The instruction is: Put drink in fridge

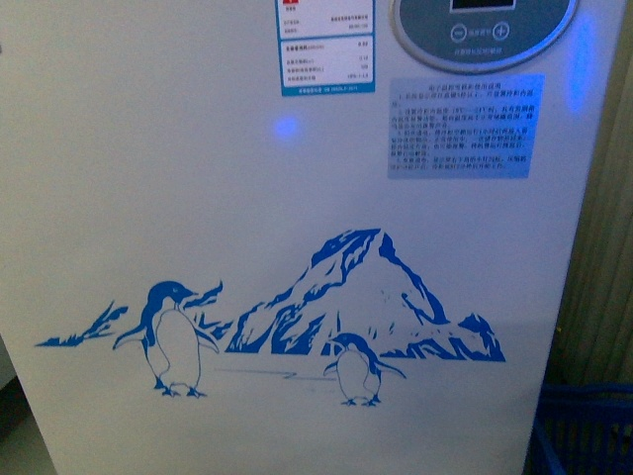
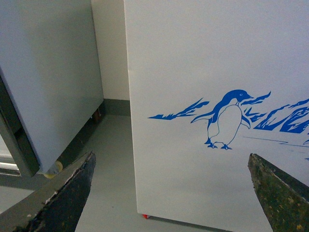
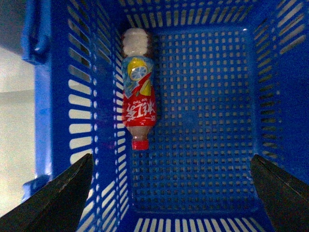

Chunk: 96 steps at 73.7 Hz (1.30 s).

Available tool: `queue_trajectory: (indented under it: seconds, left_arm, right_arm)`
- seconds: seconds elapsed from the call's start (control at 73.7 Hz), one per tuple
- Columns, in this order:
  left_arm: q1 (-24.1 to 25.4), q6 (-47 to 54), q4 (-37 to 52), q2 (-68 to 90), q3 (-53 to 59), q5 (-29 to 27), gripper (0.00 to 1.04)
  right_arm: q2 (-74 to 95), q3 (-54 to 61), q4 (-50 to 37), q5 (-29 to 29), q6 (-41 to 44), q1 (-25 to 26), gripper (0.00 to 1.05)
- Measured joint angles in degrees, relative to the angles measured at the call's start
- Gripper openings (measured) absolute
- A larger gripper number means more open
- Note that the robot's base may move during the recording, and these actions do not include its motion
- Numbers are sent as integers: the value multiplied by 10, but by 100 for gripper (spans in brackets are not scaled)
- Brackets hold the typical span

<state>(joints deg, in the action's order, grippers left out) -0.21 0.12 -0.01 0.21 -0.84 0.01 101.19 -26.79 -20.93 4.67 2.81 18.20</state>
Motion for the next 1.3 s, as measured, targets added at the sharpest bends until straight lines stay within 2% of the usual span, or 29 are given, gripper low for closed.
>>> queue_trajectory:
  seconds: [0.19, 0.285, 0.543, 0.76, 0.842, 0.896, 1.032, 1.303]
  left_arm:
    - [0, 0, 0, 0, 0, 0, 97]
    - [0, 0, 0, 0, 0, 0, 97]
    - [0, 0, 0, 0, 0, 0, 97]
    - [0, 0, 0, 0, 0, 0, 97]
    - [0, 0, 0, 0, 0, 0, 97]
    - [0, 0, 0, 0, 0, 0, 97]
    - [0, 0, 0, 0, 0, 0, 97]
    - [0, 0, 0, 0, 0, 0, 97]
  right_arm:
    - [231, -95, -107, 59, -23, -1, 97]
    - [316, -145, -133, 85, -47, -1, 97]
    - [513, -285, -127, 114, -92, -3, 97]
    - [599, -365, -117, 128, -117, -12, 97]
    - [621, -392, -104, 150, -120, -14, 97]
    - [635, -416, -97, 129, -124, -18, 97]
    - [663, -457, -79, 123, -125, -22, 97]
    - [697, -529, 5, 49, -113, -34, 97]
